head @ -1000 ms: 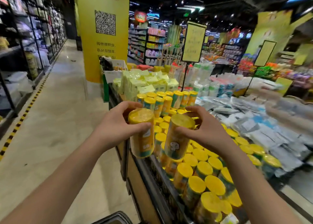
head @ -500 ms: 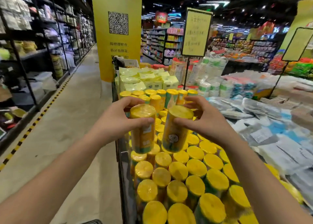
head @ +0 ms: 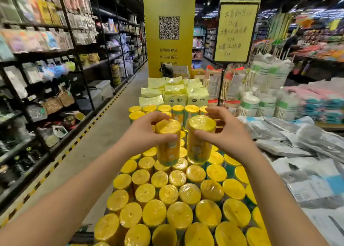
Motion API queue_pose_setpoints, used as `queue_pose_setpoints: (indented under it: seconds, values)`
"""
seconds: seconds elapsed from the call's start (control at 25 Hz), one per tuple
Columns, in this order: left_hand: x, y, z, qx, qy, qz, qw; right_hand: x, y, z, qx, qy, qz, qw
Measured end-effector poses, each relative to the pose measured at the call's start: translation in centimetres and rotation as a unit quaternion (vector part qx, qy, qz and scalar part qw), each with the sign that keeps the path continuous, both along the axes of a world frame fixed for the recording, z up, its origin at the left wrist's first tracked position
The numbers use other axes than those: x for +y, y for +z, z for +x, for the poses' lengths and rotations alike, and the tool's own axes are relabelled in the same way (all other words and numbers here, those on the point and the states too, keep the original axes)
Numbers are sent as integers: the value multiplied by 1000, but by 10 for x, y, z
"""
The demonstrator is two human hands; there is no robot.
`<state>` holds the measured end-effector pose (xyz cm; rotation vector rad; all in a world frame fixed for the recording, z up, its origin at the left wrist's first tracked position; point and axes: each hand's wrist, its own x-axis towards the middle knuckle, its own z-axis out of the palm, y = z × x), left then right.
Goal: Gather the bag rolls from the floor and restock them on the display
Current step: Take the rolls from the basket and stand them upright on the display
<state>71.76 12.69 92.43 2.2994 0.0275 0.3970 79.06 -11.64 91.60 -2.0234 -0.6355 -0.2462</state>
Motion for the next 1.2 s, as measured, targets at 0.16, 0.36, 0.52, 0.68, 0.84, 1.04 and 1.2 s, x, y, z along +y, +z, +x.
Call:
queue_pose_setpoints:
  seconds: [0.16,0.36,0.52,0.68,0.84,1.04,1.2]
  values:
    - [-9,-2,23,3,3,19,1000,-8,-7,20,6,5,-6,1000]
    - [-8,1,66,24,-12,59,998,-9,-5,38,6,18,-9,1000]
    - [-3,-4,138,31,1,116,993,-7,3,49,1,24,-8,1000]
    - [11,-34,209,53,25,166,984,-8,6,62,-7,17,-2,1000]
    - [26,-66,263,76,28,170,982,-20,-6,79,1,-7,3,1000]
    - [33,-95,292,88,6,228,970,-29,-25,96,15,-24,-19,999]
    - [41,-113,301,87,-4,231,969,-21,-41,108,37,-23,-16,999]
